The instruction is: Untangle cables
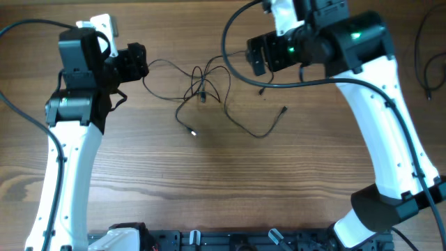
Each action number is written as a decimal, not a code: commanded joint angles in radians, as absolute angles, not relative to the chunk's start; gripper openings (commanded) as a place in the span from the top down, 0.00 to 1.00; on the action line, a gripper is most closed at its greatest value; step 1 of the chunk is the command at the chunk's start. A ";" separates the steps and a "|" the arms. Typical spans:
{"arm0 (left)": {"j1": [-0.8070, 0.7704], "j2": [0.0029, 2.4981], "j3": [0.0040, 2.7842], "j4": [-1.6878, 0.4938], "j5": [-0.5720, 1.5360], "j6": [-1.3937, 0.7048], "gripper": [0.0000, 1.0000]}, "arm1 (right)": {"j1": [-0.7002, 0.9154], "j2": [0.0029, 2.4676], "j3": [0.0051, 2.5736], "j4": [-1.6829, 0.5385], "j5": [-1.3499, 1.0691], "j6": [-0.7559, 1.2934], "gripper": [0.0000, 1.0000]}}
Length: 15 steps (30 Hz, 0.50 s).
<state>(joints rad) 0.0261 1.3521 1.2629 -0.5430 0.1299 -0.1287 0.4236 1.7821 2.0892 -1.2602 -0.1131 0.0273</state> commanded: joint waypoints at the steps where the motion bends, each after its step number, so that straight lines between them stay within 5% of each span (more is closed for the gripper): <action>1: 0.033 1.318 1.262 -0.554 0.146 -0.100 0.27 | 0.453 1.803 1.957 -1.172 -0.093 0.004 0.00; 15: 0.033 1.318 1.262 -0.566 0.146 0.023 0.25 | 0.508 1.811 1.489 -0.739 -0.282 -0.052 0.00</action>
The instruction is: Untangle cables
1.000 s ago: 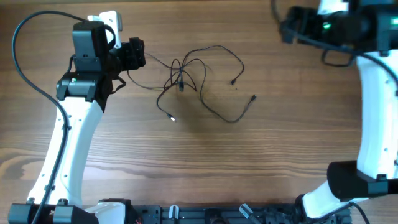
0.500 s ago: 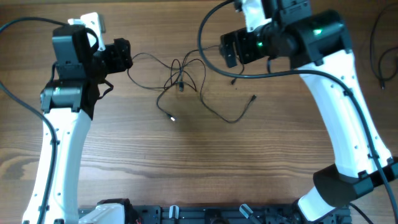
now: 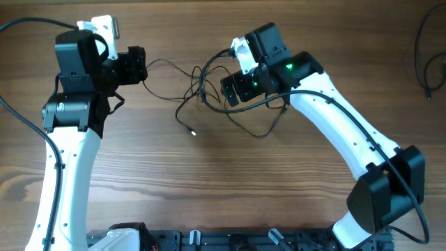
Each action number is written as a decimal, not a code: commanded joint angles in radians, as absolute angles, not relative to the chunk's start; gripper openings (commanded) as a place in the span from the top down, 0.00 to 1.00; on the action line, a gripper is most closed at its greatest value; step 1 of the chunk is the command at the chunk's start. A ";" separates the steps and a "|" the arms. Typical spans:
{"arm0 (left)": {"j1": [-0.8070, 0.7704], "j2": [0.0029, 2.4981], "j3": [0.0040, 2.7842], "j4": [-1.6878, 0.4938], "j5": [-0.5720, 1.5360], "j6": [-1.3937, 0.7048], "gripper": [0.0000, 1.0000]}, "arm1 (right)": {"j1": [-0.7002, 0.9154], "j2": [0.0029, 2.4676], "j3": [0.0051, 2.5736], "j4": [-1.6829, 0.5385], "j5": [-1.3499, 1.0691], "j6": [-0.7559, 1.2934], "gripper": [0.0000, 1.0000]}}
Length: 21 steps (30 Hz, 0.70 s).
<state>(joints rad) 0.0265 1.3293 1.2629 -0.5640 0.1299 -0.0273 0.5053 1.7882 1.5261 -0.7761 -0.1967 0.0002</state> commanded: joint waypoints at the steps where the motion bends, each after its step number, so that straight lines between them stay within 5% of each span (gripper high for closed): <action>1: 0.033 1.318 1.262 -0.570 0.158 0.044 0.25 | 0.508 1.813 1.472 -0.714 -0.300 -0.060 0.00; 21: 0.033 1.318 1.262 -0.619 0.307 0.236 0.20 | 0.508 1.932 1.405 -0.339 -0.439 -0.006 0.00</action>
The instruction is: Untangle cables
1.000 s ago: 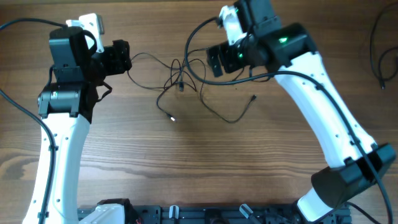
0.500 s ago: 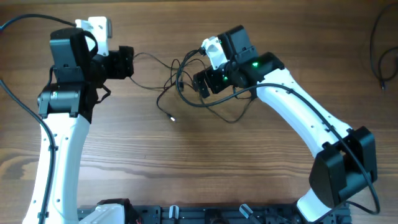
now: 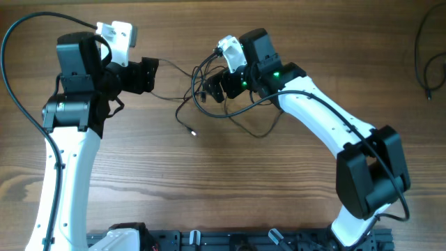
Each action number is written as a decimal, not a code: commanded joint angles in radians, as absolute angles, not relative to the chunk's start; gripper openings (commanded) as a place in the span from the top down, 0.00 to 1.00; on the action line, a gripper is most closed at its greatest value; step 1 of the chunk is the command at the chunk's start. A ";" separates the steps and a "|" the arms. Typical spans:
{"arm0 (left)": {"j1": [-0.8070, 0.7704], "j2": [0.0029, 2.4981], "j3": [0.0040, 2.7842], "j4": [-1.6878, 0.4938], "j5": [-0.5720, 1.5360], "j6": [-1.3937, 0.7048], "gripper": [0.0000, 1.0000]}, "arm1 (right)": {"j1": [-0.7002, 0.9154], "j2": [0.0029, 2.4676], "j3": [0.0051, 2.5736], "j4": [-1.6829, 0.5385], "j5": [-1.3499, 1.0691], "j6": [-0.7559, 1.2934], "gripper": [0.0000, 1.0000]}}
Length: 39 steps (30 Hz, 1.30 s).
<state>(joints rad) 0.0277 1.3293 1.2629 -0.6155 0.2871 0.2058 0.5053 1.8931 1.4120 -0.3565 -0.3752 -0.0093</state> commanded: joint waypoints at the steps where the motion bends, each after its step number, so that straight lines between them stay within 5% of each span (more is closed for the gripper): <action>1: 0.033 1.318 1.262 -0.623 0.307 0.246 0.20 | 0.508 1.942 1.405 -0.334 -0.440 -0.014 0.00; 14: 0.033 1.318 1.262 -0.638 0.307 0.255 0.19 | 0.508 2.062 1.405 -0.268 -0.473 -0.023 0.00; 19: 0.033 1.318 1.262 -0.644 0.307 0.255 0.18 | 0.508 2.080 1.405 -0.263 -0.481 -0.015 0.35; 21: 0.033 1.318 1.262 -0.652 0.307 0.255 0.18 | 0.508 2.080 1.405 -0.261 -0.496 -0.015 0.36; 24: 0.033 1.318 1.262 -0.660 0.307 0.255 0.18 | 0.508 2.080 1.405 -0.260 -0.540 -0.015 0.50; 28: 0.033 1.318 1.262 -0.668 0.307 0.254 0.18 | 0.508 2.080 1.405 -0.262 -0.552 0.031 0.96; 39: 0.033 1.319 1.262 -0.675 0.308 0.255 0.15 | 0.442 1.812 1.489 -0.397 -0.515 0.163 0.96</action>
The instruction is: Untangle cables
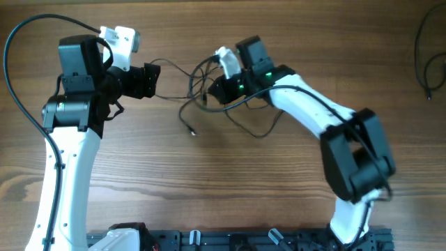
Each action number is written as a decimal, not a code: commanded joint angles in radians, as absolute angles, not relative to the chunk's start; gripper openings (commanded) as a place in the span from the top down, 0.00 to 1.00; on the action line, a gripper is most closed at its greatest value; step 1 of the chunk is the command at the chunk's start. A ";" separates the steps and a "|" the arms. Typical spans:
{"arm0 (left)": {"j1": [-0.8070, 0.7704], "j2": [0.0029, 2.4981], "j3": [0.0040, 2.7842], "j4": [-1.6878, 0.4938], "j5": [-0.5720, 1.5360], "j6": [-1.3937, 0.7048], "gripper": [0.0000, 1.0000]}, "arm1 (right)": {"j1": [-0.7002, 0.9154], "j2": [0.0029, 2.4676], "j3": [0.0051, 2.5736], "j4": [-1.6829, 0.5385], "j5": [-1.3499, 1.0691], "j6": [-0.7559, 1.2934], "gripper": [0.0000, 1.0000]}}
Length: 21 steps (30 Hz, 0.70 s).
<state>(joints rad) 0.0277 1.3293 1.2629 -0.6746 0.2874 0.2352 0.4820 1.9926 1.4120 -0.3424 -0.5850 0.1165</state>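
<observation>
Thin black cables (197,82) lie tangled at the back middle of the table. One plug end (193,132) trails toward the front, and another strand (265,134) loops off to the right. My left gripper (156,80) is at the tangle's left side. A cable loop (171,98) runs out of its fingers, so it looks shut on that loop. My right gripper (209,93) is pushed into the knot from the right. Its fingers are buried among the strands, so their state is hidden.
The wooden table (223,188) carries the cables. Another dark cable (426,49) hangs at the far right edge. A black rail (230,240) with the arm bases runs along the front edge.
My right arm has folded in a little closer to the knot, its gripper staying in the tangle. The left gripper has barely shifted, and the cables lie much the same.
At first my left gripper was at the cable loop on the left and my right gripper was raised at the back right, away from the tangle. Then the right gripper was beside the knot, the left a little nearer. Now both are at the tangle.
</observation>
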 commanded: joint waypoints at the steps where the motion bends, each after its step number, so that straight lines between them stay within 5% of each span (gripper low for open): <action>1: 0.033 1.319 1.262 -0.675 0.317 0.255 0.15 | 0.432 1.776 1.504 -0.431 -0.484 0.174 0.96; 9: 0.030 1.360 1.260 -0.697 0.454 0.256 0.14 | 0.336 1.467 1.547 -0.628 -0.334 0.182 0.96; 15: 0.004 1.467 1.260 -0.728 0.742 0.369 0.13 | 0.333 1.436 1.547 -0.648 -0.333 0.180 0.96; 21: -0.094 1.543 1.260 -0.727 0.796 0.413 0.12 | 0.333 1.436 1.547 -0.635 -0.334 0.186 0.96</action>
